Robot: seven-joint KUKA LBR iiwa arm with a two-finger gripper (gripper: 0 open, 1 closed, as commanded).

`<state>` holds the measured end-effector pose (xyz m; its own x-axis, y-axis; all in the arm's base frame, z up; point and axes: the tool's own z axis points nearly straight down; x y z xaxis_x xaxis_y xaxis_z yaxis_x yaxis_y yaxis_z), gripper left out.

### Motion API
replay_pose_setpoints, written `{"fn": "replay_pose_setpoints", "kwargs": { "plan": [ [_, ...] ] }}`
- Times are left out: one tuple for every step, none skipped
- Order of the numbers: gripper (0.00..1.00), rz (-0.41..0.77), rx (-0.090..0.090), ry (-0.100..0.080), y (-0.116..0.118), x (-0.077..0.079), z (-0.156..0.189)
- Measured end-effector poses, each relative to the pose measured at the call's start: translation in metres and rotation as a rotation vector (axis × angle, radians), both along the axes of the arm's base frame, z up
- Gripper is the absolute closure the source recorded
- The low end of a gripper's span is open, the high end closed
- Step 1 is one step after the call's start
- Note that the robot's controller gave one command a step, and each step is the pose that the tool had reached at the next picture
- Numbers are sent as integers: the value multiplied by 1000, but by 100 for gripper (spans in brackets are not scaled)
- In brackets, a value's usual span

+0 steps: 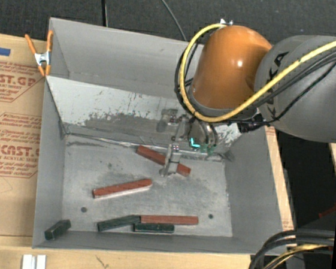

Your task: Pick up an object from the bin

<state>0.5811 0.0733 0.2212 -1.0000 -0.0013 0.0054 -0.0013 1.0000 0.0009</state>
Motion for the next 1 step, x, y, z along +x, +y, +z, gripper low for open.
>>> {"fn": "replay_pose_setpoints", "kwargs": {
  "plan": [
    [0,-1,0,-5,0,1,3]
  ]
}}
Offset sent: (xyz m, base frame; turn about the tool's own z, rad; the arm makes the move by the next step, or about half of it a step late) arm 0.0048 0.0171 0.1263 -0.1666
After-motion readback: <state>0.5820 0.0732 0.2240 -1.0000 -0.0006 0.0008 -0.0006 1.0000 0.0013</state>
